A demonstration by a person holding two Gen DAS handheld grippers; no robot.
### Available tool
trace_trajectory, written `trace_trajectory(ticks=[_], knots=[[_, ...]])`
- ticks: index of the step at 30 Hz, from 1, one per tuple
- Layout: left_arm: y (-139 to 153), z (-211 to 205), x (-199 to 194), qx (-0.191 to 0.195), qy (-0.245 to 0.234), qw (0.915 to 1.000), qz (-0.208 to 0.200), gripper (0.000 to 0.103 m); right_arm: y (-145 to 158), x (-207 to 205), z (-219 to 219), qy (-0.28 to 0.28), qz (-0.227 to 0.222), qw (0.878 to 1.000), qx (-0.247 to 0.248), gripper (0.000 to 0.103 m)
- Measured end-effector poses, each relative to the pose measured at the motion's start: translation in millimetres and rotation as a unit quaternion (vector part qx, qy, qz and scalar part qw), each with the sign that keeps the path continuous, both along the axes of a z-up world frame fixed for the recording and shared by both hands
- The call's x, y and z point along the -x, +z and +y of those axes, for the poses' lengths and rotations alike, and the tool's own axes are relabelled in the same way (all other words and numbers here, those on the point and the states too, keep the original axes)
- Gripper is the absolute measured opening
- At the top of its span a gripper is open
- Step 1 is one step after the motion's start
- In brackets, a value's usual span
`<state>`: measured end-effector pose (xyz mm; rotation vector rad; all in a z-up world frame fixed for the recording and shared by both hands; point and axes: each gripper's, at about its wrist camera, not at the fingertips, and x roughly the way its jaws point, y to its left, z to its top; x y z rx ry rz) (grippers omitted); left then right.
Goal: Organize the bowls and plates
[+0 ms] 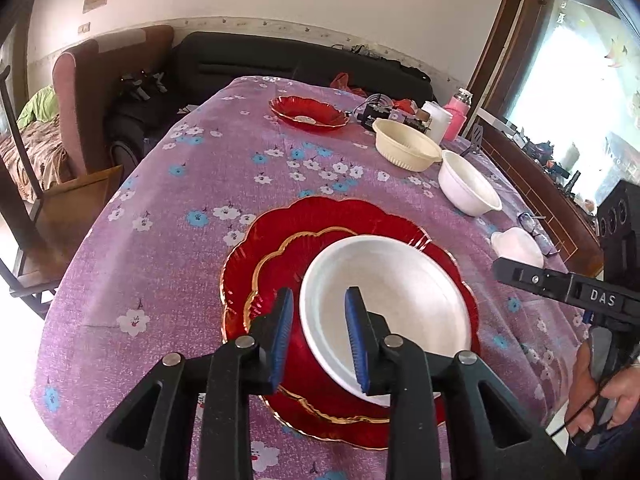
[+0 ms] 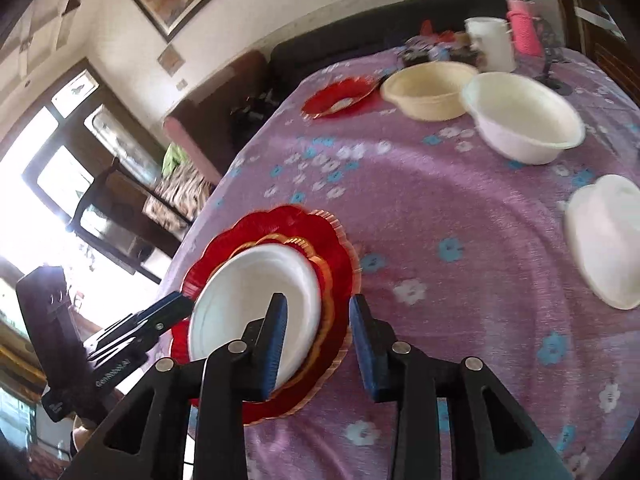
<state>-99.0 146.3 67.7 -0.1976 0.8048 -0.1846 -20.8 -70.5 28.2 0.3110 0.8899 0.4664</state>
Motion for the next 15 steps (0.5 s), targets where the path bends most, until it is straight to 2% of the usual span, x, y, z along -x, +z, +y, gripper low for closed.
trace_trajectory(ticks=[2,6,10,15], knots=[[5,-4,-1,-0.003,-0.003,1.0,-0.001,0.034,-2,0,-18,-0.021,-0.004,1.0,-0.004,0.044],[15,-17,-7,-0.002,-0.02,0.9998,0.005,0.036,-15,0,-57,-0.062,0.005,0.998,-0.013,0.044],[26,-40,-21,-0.005,-0.045,0.9987,0.023,0.037,-31,5,-85,-0.096,-0.001,0.995,0.009,0.043],[37,-71,-49,0.021,-0.074,0.9955,0.056,0.044,-46,3,-110,-0.122,-0.011,0.992,0.021,0.043]])
